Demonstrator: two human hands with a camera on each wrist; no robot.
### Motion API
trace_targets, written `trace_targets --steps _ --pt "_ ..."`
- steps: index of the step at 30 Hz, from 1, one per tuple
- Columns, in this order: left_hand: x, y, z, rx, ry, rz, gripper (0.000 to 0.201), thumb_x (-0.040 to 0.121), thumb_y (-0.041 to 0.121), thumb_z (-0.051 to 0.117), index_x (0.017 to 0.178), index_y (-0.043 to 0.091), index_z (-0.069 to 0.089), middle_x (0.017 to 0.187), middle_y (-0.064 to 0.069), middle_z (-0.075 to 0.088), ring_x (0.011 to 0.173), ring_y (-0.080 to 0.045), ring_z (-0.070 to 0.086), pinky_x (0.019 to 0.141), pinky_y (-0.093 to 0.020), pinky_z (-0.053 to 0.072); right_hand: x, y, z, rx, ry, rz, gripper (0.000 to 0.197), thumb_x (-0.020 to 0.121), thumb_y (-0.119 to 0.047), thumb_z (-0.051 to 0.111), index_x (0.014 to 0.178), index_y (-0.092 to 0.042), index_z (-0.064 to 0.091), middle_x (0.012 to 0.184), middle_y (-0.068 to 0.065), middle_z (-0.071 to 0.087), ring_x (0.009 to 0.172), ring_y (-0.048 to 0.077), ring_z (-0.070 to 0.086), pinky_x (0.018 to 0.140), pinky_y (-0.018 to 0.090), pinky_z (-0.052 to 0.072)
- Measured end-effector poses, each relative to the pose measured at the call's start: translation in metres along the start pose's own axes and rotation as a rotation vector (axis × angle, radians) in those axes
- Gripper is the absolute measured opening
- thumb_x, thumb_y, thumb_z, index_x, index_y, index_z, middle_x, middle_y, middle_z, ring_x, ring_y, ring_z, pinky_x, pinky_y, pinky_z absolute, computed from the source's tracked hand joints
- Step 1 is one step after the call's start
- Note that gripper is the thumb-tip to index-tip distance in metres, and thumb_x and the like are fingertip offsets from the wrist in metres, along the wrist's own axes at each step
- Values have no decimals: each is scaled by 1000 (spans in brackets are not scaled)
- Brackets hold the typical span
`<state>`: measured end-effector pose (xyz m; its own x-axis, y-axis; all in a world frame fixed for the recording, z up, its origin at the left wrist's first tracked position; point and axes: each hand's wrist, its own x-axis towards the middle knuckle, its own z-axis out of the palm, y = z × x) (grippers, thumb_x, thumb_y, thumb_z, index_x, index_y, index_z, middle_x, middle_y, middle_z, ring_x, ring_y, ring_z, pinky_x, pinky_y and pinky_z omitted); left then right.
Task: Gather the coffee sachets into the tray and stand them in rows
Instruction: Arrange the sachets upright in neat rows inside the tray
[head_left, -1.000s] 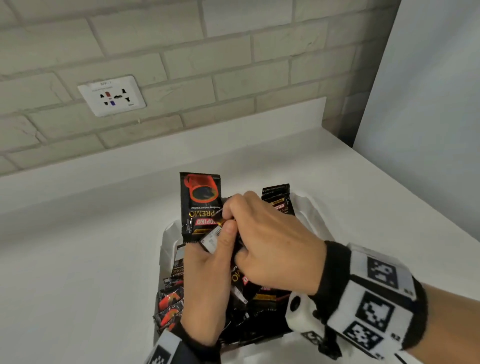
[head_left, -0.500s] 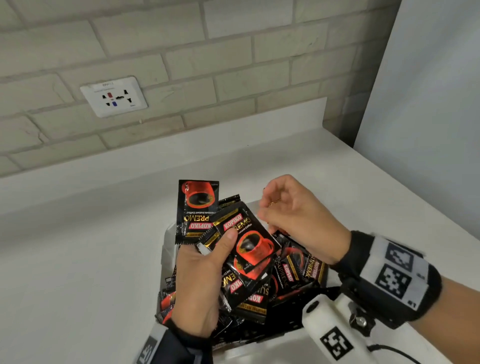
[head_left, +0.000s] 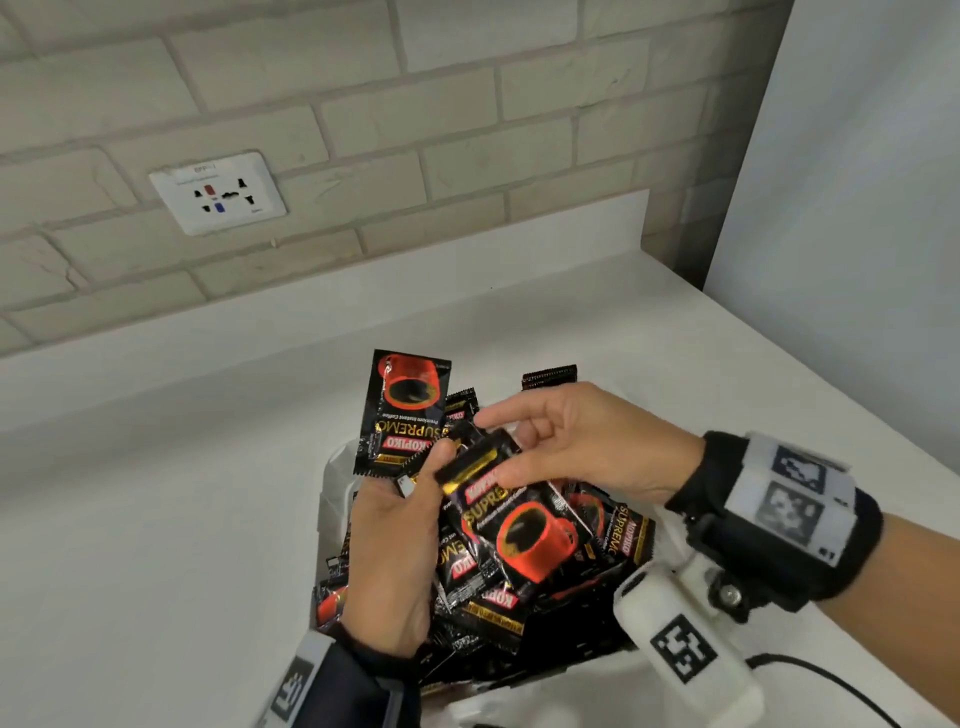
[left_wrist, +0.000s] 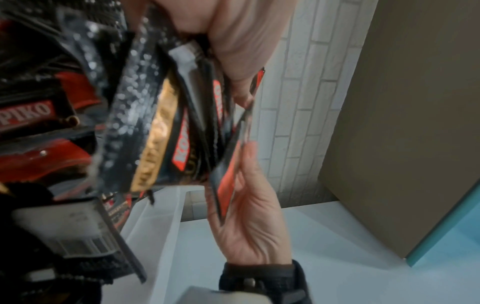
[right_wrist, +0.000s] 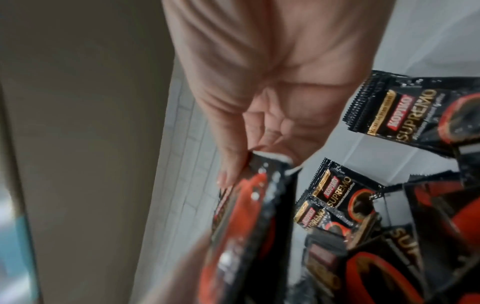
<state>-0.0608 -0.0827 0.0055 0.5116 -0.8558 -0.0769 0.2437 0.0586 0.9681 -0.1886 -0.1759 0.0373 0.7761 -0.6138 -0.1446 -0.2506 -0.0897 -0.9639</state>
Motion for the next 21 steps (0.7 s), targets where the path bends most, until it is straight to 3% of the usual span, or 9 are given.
trace_targets --steps 2,5,8,10,12,14,16,18,21 --pt "2 -2 1 -1 16 -12 24 81 21 59 103 13 64 91 -10 73 78 -26 71 65 -36 59 4 2 5 -124 35 -6 51 78 -14 71 124 -21 53 67 0 53 56 4 49 66 12 43" --pt "2 -3 1 -24 19 -77 27 77 33 57 99 20 64 87 -8 74 76 -25 71 68 -39 57 10 8 10 -165 68 17 52 79 -15 70 128 -16 51 59 -7 43 47 -2 42 69 10 41" --pt "1 -3 0 -39 -34 -142 35 75 43 51 99 19 62 81 -5 74 70 -19 71 56 -30 58 12 11 10 -165 77 50 44 78 -15 72 119 -19 57 69 -8 43 60 0 45 75 17 42" --pt "0 -3 0 -54 -98 -177 43 73 45 51 105 16 60 85 -6 74 75 -19 72 57 -27 58 13 12 8 -166 83 63 39 77 -14 72 111 -25 58 77 -8 43 67 1 45 74 16 40" --pt "-1 -3 -2 -69 -176 -220 43 75 38 56 110 14 58 92 -8 74 82 -20 71 63 -29 59 14 14 6 -158 80 84 38 76 -12 72 108 -27 58 81 -7 43 71 2 45 72 16 40" --pt "-2 -1 -6 -84 -255 -260 43 74 16 73 113 11 56 95 -10 73 84 -23 71 66 -32 59 15 17 4 -127 74 114 39 76 -9 72 108 -26 58 84 -6 44 76 5 47 73 16 42" --pt "-2 -1 -11 -121 -307 -289 57 61 -4 71 115 6 55 97 -15 71 83 -26 70 66 -35 59 15 20 3 -82 72 127 38 76 -8 71 107 -26 58 86 -5 46 77 4 49 73 17 45" --pt "-1 -3 -14 -127 -310 -278 57 62 -12 71 114 4 55 97 -17 70 81 -27 69 67 -35 59 16 23 4 -75 89 111 37 77 -10 71 107 -26 57 86 -5 48 75 3 50 75 17 44" --pt "-1 -3 -14 -112 -293 -241 46 64 -5 62 109 6 58 90 -13 72 75 -22 70 60 -30 58 15 26 9 -99 145 60 34 80 -15 69 111 -23 58 80 -7 48 70 1 49 75 16 42"
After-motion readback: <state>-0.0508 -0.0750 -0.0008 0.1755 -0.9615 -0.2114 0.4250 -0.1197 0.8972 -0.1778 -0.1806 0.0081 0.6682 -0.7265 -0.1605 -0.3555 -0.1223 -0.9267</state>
